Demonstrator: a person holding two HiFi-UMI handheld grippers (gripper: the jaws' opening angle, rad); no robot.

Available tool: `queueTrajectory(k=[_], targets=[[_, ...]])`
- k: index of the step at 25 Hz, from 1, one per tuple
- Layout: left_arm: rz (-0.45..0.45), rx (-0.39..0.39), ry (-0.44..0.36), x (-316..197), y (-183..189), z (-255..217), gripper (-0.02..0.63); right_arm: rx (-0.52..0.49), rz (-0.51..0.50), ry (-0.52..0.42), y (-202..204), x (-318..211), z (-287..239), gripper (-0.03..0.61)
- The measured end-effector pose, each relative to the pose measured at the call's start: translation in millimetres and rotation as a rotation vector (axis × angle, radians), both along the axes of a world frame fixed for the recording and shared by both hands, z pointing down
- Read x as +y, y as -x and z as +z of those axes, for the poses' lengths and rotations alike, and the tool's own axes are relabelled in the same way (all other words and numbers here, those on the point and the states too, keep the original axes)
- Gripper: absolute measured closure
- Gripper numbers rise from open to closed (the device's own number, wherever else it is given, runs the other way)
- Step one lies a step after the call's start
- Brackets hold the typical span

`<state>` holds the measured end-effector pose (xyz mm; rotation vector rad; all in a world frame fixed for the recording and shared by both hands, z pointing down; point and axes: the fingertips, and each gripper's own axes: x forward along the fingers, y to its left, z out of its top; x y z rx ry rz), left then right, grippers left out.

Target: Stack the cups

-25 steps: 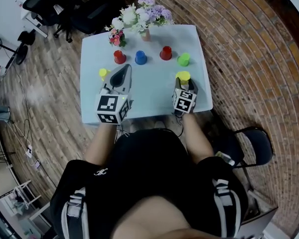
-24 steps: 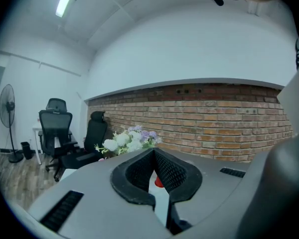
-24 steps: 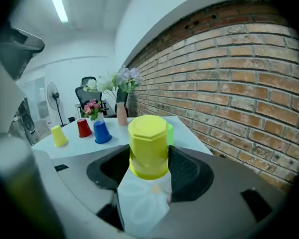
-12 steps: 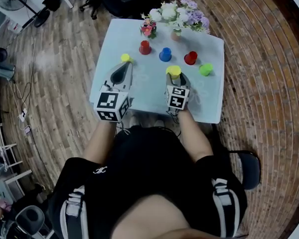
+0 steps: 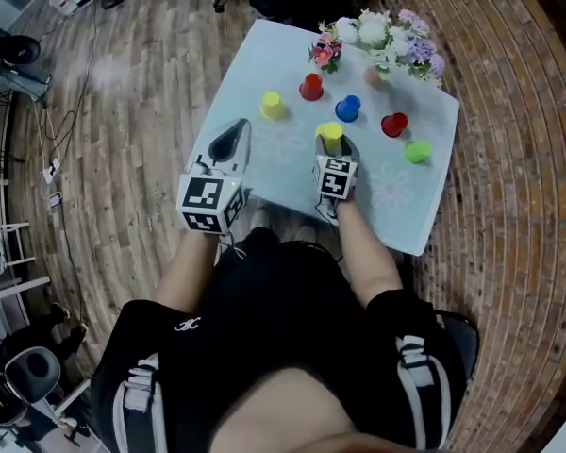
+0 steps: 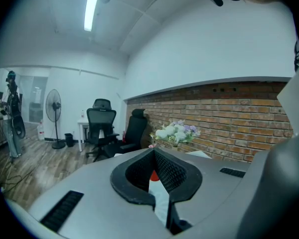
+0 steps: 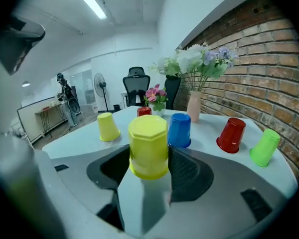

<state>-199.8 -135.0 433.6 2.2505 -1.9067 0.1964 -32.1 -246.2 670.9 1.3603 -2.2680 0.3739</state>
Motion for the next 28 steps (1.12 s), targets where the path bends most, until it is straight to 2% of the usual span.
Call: queueTrajectory(k=[7, 12, 13, 14, 15, 21, 28], targets=[[-0.022, 0.006, 0.021, -3.0, 11.9, 7.0, 0.611, 0.045, -0.011, 0.068, 16.0, -13.2, 29.1, 0.337], [-0.013, 0.005, 0.019, -7.7, 11.2, 7.1, 0.611, 0.042, -0.016, 0.062, 17.8, -15.8, 32.8, 0.334], [-0.010, 0.006, 0.017, -8.6, 10.3, 6.7, 0.611, 0.033, -0.020, 0.060, 18.5, -15.9, 32.8, 0.310], [-0.005, 0.007, 0.014, -9.8, 8.8, 6.0, 0.611, 0.018, -0.024, 0.053, 18.4, -16.0, 31.5, 0.254], [0.002, 0.007, 0.010, -11.3, 6.9, 4.9, 0.611, 0.002, -0.025, 0.039, 17.7, -16.6, 28.0, 0.236], [0.045, 0.016, -0.017, -17.1, -7.0, -6.4, 0.611, -0.109, -0.007, -0.085, 16.9, -11.1, -39.3, 0.229], [0.150, 0.027, -0.072, -29.8, -44.3, -23.9, 0.611, -0.279, 0.077, -0.275, -7.1, -11.2, -174.2, 0.232]])
